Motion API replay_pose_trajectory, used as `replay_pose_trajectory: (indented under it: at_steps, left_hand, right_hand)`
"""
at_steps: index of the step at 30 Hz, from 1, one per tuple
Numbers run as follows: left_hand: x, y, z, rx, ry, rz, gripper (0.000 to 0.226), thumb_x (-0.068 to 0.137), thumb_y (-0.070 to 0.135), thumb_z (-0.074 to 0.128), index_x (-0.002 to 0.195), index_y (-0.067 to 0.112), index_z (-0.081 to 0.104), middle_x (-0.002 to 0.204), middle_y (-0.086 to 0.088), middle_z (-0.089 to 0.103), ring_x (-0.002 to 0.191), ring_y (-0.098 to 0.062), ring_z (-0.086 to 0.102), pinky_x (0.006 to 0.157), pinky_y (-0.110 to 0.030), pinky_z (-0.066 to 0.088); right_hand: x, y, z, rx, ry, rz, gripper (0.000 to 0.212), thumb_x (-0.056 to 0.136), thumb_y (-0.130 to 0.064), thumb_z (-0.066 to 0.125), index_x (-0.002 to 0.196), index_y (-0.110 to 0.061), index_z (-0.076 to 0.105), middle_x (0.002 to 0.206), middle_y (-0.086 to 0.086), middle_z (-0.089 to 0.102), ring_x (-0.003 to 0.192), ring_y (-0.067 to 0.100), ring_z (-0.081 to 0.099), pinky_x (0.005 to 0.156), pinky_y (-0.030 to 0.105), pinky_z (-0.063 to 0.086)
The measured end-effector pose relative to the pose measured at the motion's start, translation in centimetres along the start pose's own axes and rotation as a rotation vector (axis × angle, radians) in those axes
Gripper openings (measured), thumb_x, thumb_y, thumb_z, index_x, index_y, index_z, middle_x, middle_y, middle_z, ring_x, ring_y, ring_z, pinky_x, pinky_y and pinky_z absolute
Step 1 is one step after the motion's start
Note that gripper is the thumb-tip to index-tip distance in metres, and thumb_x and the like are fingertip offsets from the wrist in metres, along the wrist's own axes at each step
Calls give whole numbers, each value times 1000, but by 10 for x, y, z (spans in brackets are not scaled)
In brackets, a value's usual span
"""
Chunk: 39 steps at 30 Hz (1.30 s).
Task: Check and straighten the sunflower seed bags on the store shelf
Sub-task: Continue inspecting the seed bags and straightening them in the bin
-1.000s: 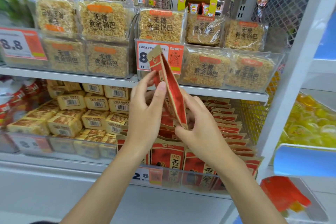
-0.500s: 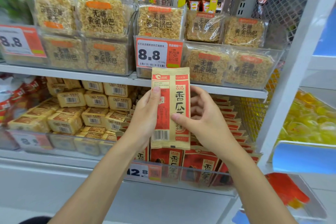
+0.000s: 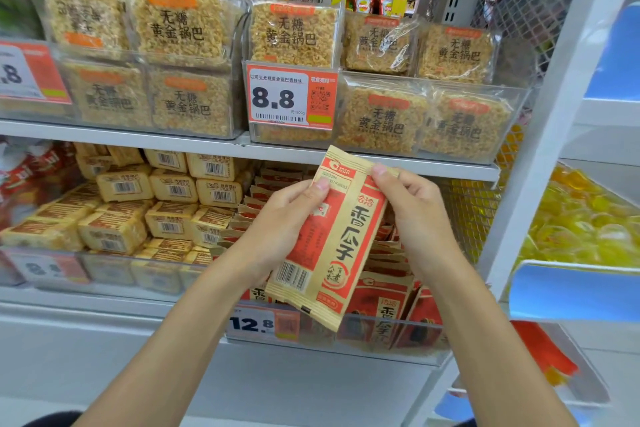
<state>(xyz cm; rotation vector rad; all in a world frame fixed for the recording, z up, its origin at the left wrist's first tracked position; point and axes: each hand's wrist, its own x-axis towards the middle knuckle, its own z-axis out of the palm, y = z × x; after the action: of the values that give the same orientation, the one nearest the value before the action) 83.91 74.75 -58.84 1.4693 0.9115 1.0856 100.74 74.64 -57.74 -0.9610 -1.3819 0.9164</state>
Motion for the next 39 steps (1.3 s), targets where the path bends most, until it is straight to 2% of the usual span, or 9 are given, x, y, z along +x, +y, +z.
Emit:
replay_pose_trajectory:
  at_steps: [5,9,11,13,17,21,28,31,39]
  left_hand:
    - [-2,5,-4,-367,-25,-159,51,98,52,38,88,22,78,92,-9,75,78,-22,73,69,-35,59]
    - [-4,4,-21,-439,-420,-291,52,98,50,41,130,16,64,133,-21,60,121,-40,59,98,-60,46]
    - [-3,6,-23,-458,-509,-308,56,89,55,57,126,13,66,123,-18,65,107,-32,65,88,-47,55]
    - [-2,11,-22,-515,-437,-300,58,74,52,78,115,12,72,101,-13,68,82,-21,63,65,-29,57]
    - [3,20,-11,164,-6,-18,51,75,53,71,119,27,65,95,8,74,79,-7,69,65,-22,54]
    - [8,14,-3,566,253,219,52,73,53,77,118,43,53,111,14,62,95,-1,64,80,-29,56]
    - [11,15,4,383,150,269,34,93,32,63,124,40,51,114,17,62,97,7,63,77,-14,52]
    - [18,13,-7,484,154,170,22,104,27,41,114,37,58,110,21,63,104,7,58,94,-22,46]
    - [38,-2,-20,774,-31,-101,40,101,7,41,94,36,68,105,19,65,108,-2,59,95,-23,44]
  right_hand:
    - [4,-2,-4,192,30,3,27,100,-27,50,87,-14,69,64,-2,63,52,7,50,43,16,35]
    - [9,-5,-6,337,-45,-28,25,94,-33,51,92,-17,70,74,-2,66,63,9,56,57,20,45]
    - [12,-5,-6,357,-89,-42,25,96,-32,49,95,-16,69,84,-1,67,77,11,60,75,26,50]
    - [17,-8,-8,352,-114,-50,27,99,-31,46,102,-14,67,95,1,68,92,13,61,91,31,49]
    - [21,-19,-19,333,-210,67,57,89,-54,40,123,-13,61,109,5,70,109,20,65,94,33,52]
    - [17,-24,-25,-43,-219,-62,24,94,-23,60,118,-24,61,104,1,73,100,19,70,89,36,55]
    - [16,-35,-37,-287,-55,-382,26,91,-7,66,97,-32,65,86,-10,70,84,10,68,78,32,56]
    - [16,-39,-51,-321,46,-485,33,91,-5,66,96,-37,64,82,-20,66,82,7,64,78,35,56]
    - [17,-2,-66,-466,4,-361,33,91,-7,67,98,-39,66,89,-20,70,86,8,65,77,31,51]
